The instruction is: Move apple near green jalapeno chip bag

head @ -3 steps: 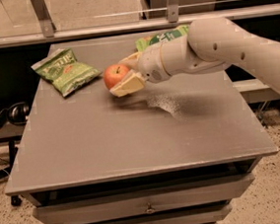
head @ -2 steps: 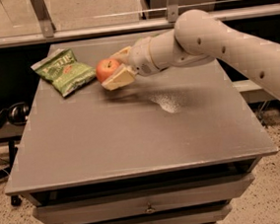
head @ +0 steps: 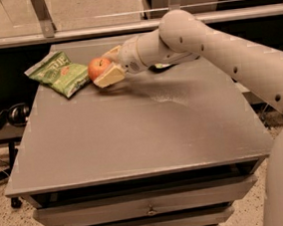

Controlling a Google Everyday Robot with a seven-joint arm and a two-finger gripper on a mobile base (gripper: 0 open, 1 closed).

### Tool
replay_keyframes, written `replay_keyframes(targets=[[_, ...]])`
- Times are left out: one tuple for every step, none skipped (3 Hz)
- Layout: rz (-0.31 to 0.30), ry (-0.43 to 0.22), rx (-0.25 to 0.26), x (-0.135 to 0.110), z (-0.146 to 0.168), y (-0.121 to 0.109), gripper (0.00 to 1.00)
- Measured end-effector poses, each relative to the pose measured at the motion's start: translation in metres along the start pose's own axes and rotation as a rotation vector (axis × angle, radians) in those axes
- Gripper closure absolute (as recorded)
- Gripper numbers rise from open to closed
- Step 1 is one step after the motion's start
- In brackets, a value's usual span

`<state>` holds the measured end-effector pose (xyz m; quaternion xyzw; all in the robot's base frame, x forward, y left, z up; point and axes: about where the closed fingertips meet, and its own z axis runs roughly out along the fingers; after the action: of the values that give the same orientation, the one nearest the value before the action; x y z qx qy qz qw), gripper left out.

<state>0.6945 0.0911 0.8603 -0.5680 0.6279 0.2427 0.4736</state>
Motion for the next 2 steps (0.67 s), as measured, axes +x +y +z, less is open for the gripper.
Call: replay_keyframes(targets=[[-0.001,0.008,0.001,0.0018,0.0062,-0.0042,0.57],[-0.002,0.014,0.003,0.0025,0.0068,-0.0053,0.34]])
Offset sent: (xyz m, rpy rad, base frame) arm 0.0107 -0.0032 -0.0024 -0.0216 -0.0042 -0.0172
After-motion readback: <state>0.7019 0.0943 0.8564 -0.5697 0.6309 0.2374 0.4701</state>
